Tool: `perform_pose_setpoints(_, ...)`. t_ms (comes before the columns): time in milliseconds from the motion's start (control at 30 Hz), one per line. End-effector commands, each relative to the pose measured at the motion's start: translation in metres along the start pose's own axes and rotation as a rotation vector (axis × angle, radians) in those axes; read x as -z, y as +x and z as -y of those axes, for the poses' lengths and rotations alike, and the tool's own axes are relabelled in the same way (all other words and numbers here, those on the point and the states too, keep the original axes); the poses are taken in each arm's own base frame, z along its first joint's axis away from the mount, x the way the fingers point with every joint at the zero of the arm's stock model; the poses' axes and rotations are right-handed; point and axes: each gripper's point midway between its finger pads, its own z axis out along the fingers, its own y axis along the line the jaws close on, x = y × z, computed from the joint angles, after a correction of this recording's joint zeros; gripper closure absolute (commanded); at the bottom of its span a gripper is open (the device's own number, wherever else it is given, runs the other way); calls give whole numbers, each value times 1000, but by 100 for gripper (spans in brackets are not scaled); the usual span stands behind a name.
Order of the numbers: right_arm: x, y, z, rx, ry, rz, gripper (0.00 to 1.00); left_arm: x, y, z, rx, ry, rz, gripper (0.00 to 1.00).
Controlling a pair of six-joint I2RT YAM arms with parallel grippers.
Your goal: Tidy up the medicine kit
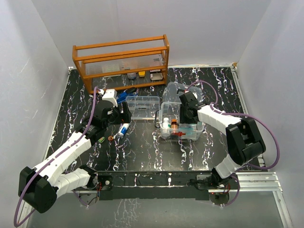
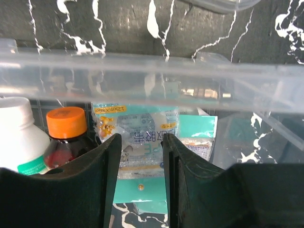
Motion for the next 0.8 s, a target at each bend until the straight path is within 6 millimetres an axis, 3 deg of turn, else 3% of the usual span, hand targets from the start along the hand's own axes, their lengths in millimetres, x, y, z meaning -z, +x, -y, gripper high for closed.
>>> perform_pose_setpoints(0,21,11,7,57,14,-48,63,4,-14,8,11,23,34,11)
perform_pose_setpoints(400,31,35,10,82,8,-169,73,4,-14,9,14,28,34,11)
perform_pose_setpoints(767,36,35,8,59,21,-224,79,5,-16,9,14,27,38,11)
